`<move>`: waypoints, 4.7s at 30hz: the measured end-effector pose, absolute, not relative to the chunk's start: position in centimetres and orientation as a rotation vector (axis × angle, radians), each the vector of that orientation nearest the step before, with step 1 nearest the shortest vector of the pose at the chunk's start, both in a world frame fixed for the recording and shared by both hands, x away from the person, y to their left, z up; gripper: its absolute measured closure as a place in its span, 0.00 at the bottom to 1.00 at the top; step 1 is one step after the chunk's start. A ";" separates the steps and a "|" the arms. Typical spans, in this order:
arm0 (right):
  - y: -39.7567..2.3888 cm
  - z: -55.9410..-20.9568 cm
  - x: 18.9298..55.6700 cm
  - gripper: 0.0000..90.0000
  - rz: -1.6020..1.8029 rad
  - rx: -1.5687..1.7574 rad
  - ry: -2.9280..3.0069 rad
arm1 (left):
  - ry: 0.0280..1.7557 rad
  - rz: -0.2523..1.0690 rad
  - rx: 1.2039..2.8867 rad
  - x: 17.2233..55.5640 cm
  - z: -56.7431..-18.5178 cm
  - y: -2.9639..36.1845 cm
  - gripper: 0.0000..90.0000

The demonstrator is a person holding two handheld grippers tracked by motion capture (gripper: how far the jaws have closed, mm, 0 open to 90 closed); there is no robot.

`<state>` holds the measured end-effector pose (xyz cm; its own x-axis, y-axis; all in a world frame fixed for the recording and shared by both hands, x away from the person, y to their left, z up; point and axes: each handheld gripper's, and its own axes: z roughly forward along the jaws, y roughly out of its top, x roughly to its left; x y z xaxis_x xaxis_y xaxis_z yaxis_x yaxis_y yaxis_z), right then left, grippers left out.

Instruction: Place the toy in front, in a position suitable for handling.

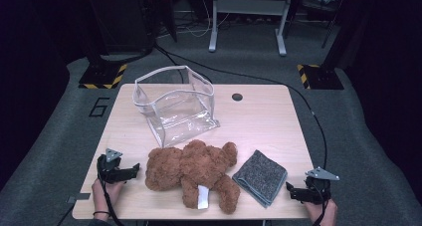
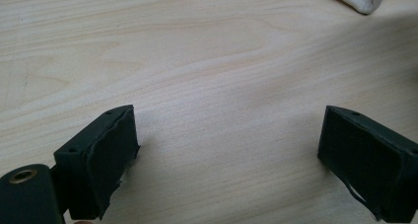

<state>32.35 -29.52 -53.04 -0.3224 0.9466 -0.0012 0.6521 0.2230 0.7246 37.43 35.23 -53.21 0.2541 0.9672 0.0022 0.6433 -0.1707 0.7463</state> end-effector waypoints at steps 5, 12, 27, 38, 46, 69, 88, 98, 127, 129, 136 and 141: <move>-29.5 -53.0 32.3 0.03 0.880 1.470 2.057 | 1.464 0.660 1.899 37.4 -53.2 35.1 0.10; -29.5 -53.0 32.3 0.03 0.879 1.477 2.051 | 1.461 0.657 1.897 37.4 -53.2 35.1 0.11; -29.6 -52.6 32.7 0.00 0.885 1.519 2.092 | 1.457 0.664 1.901 37.3 -53.1 35.1 0.11; -27.6 -49.9 32.4 0.00 0.932 1.466 2.135 | 1.458 0.659 1.899 37.4 -53.2 35.1 0.11; -24.4 -48.5 32.6 0.00 0.968 1.364 2.219 | 1.460 0.655 1.897 37.4 -53.2 35.1 0.11; -17.8 -51.1 35.7 0.15 0.809 1.322 2.383 | 1.459 0.663 1.889 37.4 -53.2 35.1 0.12; -18.4 -50.6 35.3 0.70 0.835 1.323 2.354 | 1.455 0.670 1.894 37.3 -53.2 35.1 0.13; -18.7 -50.4 34.7 0.80 0.892 1.357 2.288 | 1.454 0.665 1.899 37.3 -53.1 35.1 0.13; -24.0 -44.9 36.9 0.80 0.840 1.432 1.981 | 1.449 0.673 1.896 37.3 -53.1 35.0 0.13; -24.3 -44.9 37.4 0.80 0.835 1.471 1.949 | 1.448 0.679 1.893 37.3 -53.2 35.0 0.13; -24.9 -45.4 39.6 0.79 0.789 1.583 1.875 | 1.449 0.672 1.896 37.3 -53.1 35.0 0.13; -24.9 -46.3 40.9 0.79 0.757 1.627 1.856 | 1.448 0.680 1.890 37.3 -53.2 35.0 0.13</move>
